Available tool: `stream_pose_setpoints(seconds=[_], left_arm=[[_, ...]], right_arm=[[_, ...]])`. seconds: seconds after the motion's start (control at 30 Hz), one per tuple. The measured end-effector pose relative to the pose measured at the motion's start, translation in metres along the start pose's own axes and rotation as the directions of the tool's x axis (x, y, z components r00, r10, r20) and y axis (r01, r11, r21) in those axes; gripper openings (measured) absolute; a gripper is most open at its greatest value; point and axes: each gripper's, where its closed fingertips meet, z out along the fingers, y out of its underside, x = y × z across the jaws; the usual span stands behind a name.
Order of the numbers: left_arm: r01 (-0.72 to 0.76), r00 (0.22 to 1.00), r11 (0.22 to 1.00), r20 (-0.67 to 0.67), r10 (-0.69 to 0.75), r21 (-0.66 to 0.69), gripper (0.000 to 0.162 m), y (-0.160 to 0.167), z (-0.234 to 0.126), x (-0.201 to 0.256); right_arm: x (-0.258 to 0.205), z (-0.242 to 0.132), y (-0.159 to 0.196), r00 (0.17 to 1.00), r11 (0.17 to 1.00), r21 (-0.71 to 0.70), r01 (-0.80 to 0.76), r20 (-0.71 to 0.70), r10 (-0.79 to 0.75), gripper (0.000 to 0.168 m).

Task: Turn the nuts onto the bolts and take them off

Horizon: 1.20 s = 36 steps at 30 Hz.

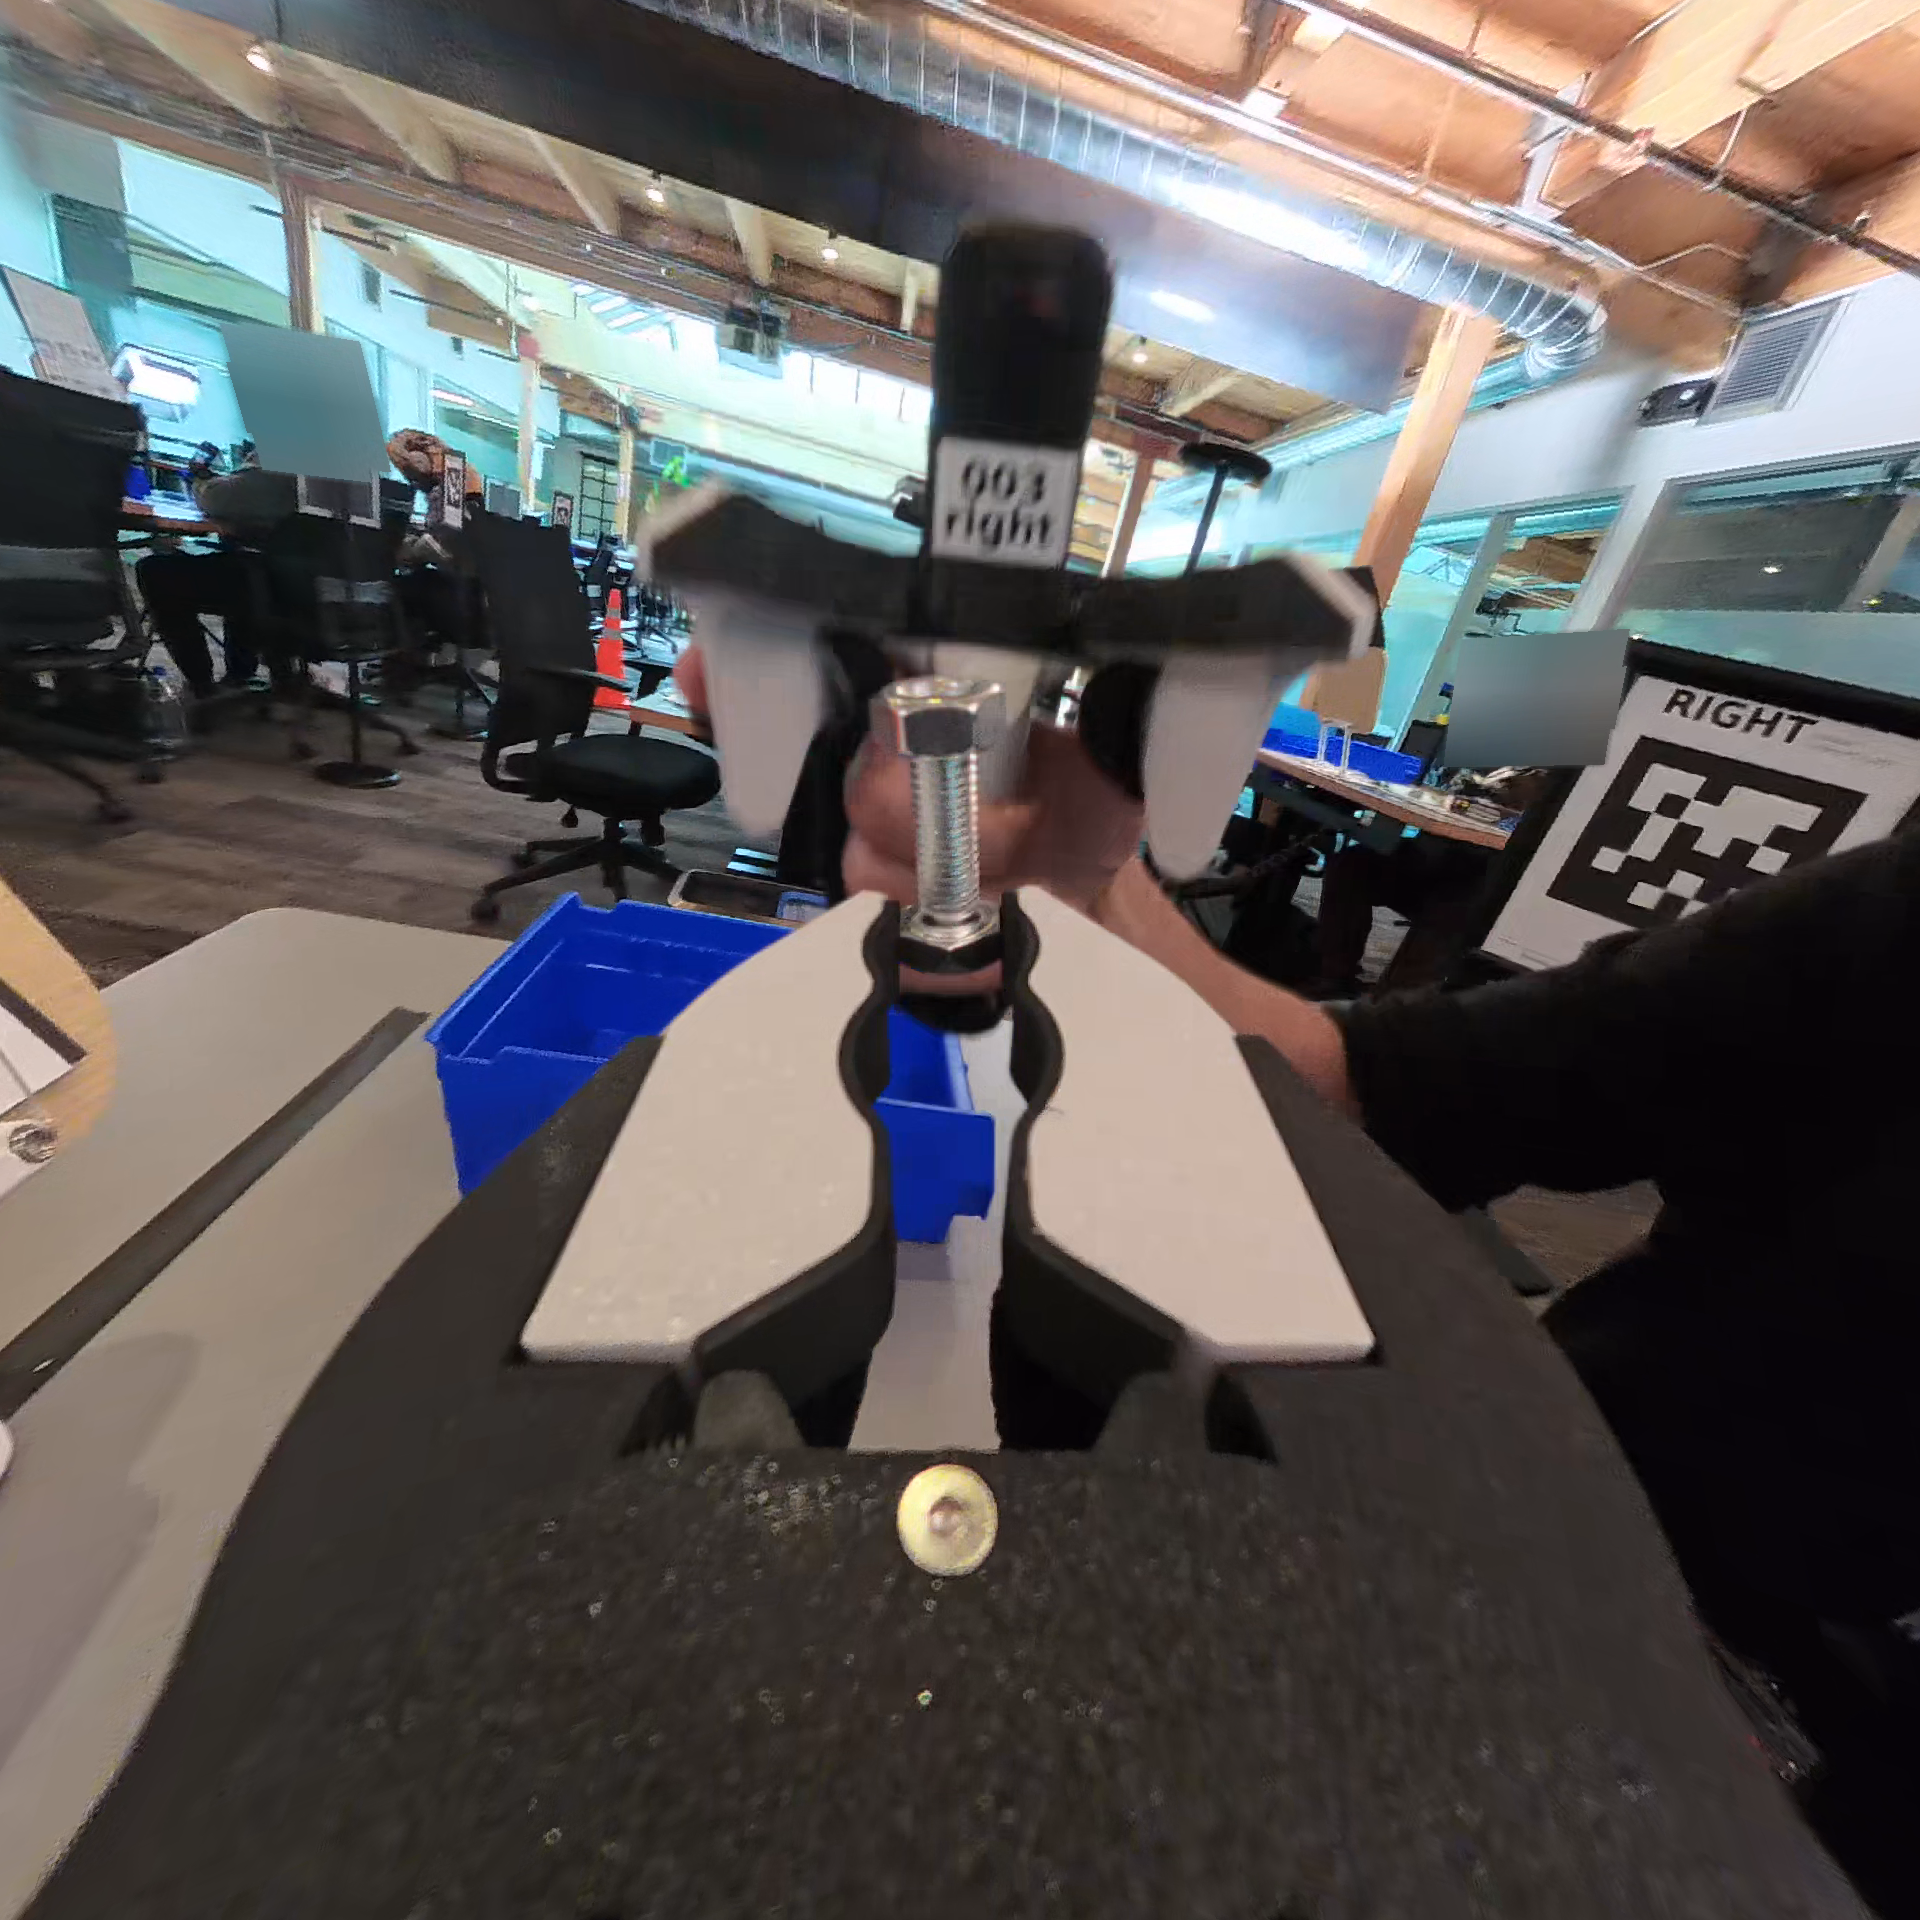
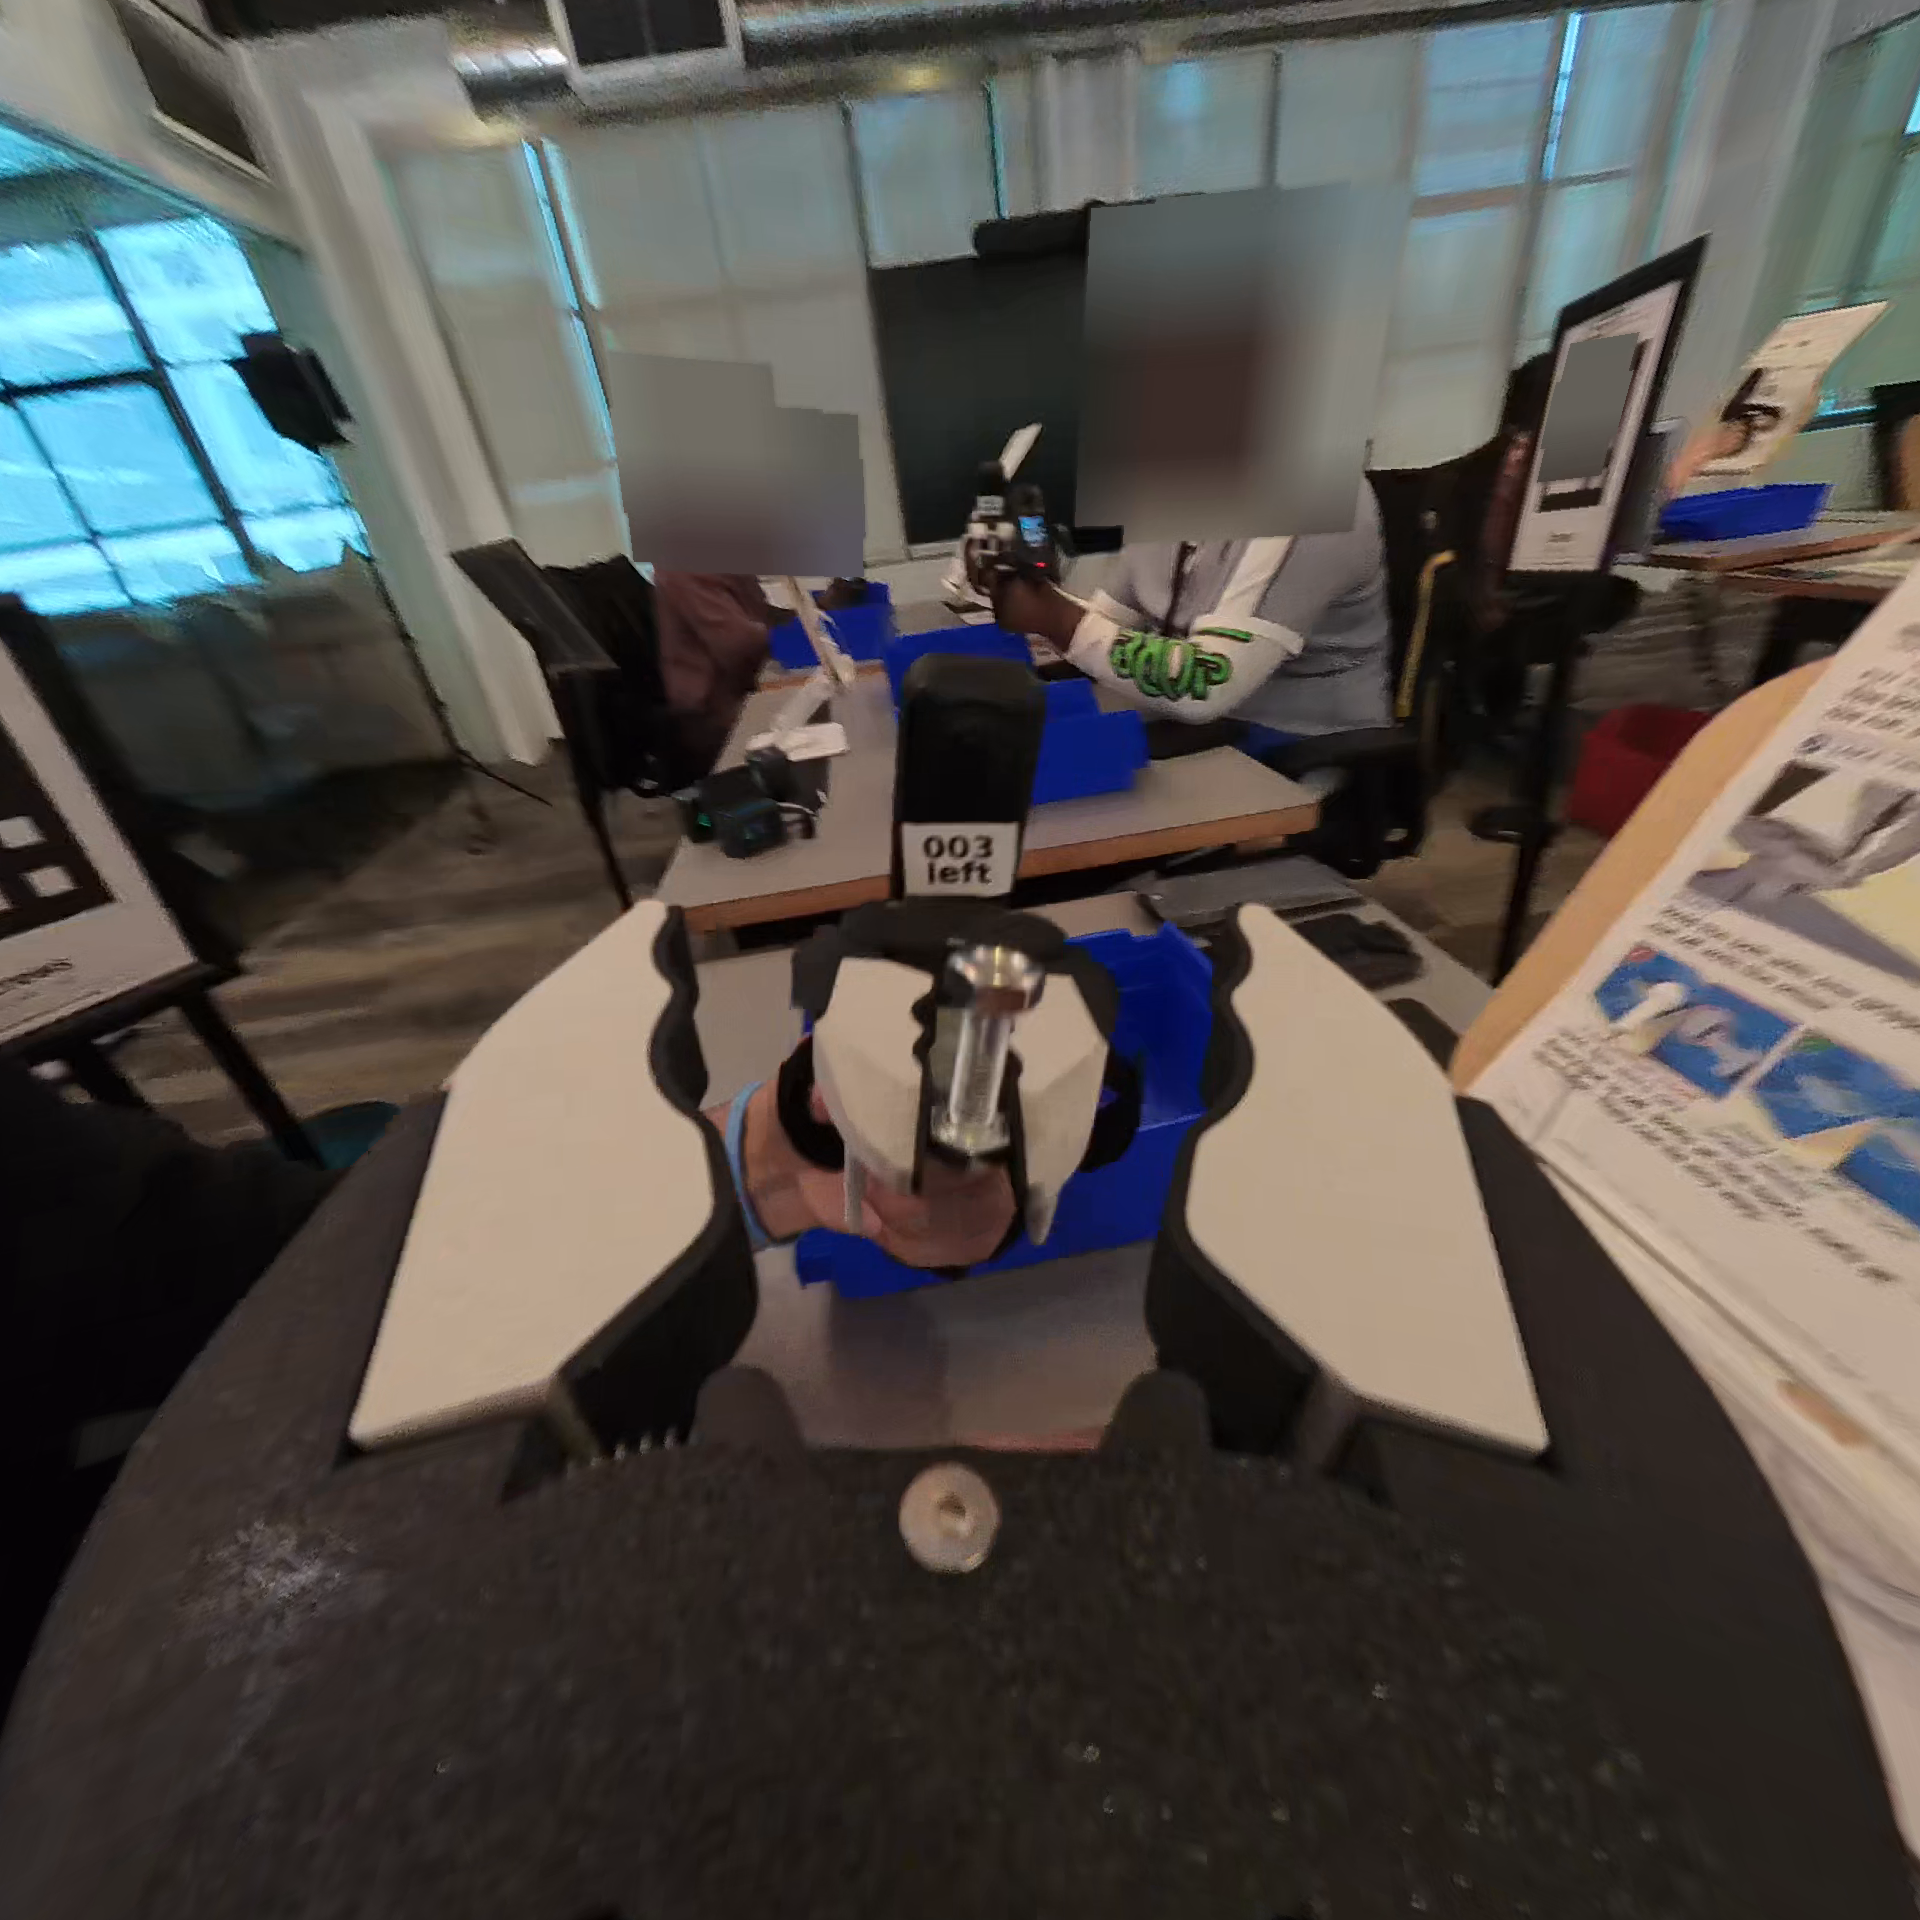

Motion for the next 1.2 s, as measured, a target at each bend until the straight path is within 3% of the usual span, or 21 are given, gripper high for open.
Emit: stream_pose_setpoints(seconds=[0.17, 0.37, 0.53, 0.63, 0.73, 0.87, 0.93, 1.03, 1.2], left_arm=[[0.001, 1.0, 0.999, 0.018, 0.0, -0.043, 0.017, 0.006, -0.003, -0.005], [-0.003, 0.999, 0.997, 0.05, 0.006, -0.071, 0.017, 0.014, -0.004, -0.015], [-0.001, 0.992, 0.996, 0.127, 0.012, -0.086, 0.017, 0.016, -0.013, -0.03], [-0.022, 0.992, 0.995, 0.12, 0.034, -0.101, 0.017, 0.017, -0.012, -0.027], [-0.061, 0.994, 0.988, 0.077, 0.073, -0.14, 0.017, 0.022, 0.001, -0.014], [-0.074, 0.991, 0.983, 0.094, 0.091, -0.169, 0.017, 0.026, 0.008, -0.013], [-0.057, 0.989, 0.987, 0.126, 0.076, -0.151, 0.017, 0.023, 0.001, -0.02], [-0.039, 0.984, 0.992, 0.169, 0.059, -0.117, 0.017, 0.015, -0.01, -0.029], [-0.066, 0.993, 0.994, 0.091, 0.074, -0.091, 0.017, 0.013, 0.001, -0.012]], right_arm=[[-0.012, 0.003, 0.011, 0.984, 0.995, 0.092, -0.046, 0.178, 0.029, 0.087], [-0.009, 0.011, 0.031, 0.973, 0.997, -0.024, -0.067, 0.221, 0.071, 0.087], [-0.005, -0.01, 0.032, 0.978, 0.997, 0.015, -0.078, 0.196, 0.073, 0.086], [0.014, -0.019, 0.035, 0.993, 0.996, 0.057, -0.071, 0.094, 0.066, 0.088], [0.007, -0.007, 0.037, 0.983, 0.992, 0.056, -0.114, 0.151, 0.105, 0.094], [-0.02, 0.003, 0.033, 0.961, 0.994, 0.057, -0.089, 0.265, 0.071, 0.088], [-0.017, 0.0, 0.033, 0.974, 0.998, 0.035, -0.061, 0.22, 0.052, 0.095], [-0.003, -0.014, 0.033, 0.987, 0.999, 0.028, -0.046, 0.155, 0.042, 0.087], [0.008, -0.012, 0.03, 0.986, 0.99, 0.086, -0.107, 0.138, 0.095, 0.091]])
